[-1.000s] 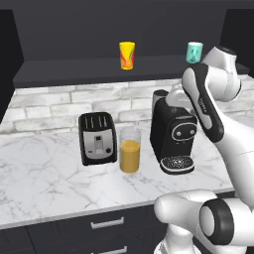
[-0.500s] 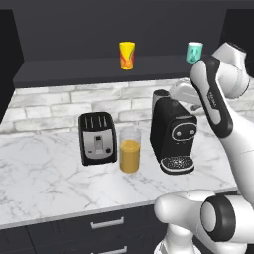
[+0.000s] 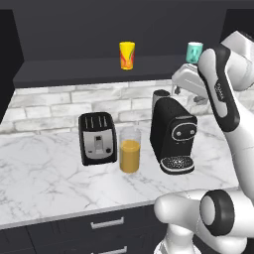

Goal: There is a tray on the dining counter. Grab the cup, mug, and pitcher and place them on the tray. The pitcher may be placed next to the tray if it cannot fit the tray.

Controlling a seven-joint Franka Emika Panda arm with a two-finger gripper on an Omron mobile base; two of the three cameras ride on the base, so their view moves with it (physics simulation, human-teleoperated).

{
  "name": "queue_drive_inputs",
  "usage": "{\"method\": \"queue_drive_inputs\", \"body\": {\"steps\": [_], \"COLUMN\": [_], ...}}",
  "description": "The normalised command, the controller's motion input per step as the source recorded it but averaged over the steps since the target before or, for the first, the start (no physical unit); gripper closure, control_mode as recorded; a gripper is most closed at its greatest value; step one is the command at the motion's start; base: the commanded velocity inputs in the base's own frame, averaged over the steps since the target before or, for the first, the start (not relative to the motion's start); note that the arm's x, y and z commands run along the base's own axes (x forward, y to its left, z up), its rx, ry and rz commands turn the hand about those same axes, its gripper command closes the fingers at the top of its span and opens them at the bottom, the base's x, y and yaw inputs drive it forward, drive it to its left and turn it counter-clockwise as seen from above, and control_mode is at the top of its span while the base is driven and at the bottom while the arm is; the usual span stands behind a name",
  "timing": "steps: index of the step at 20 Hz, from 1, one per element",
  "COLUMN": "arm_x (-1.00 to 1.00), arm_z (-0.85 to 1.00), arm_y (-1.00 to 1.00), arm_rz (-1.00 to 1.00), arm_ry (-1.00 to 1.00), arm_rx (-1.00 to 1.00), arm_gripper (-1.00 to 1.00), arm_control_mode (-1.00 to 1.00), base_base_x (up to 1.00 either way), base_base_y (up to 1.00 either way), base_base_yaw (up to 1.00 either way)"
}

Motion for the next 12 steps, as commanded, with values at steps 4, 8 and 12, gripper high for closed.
{"method": "queue_drive_inputs", "body": {"steps": [4, 8, 12], "arm_x": [0.00, 0.00, 0.00], "arm_z": [0.26, 0.19, 0.30], "arm_y": [0.09, 0.10, 0.10], "arm_rz": [-0.25, -0.25, -0.23], "arm_ry": [0.00, 0.00, 0.00], "arm_rx": [0.05, 0.08, 0.13], "arm_gripper": [-1.00, -1.00, -1.00], "arm_control_mode": [-1.00, -1.00, -1.00], "base_base_x": [0.00, 0.00, 0.00], "base_base_y": [0.00, 0.00, 0.00], "base_base_yaw": [0.00, 0.00, 0.00]}}
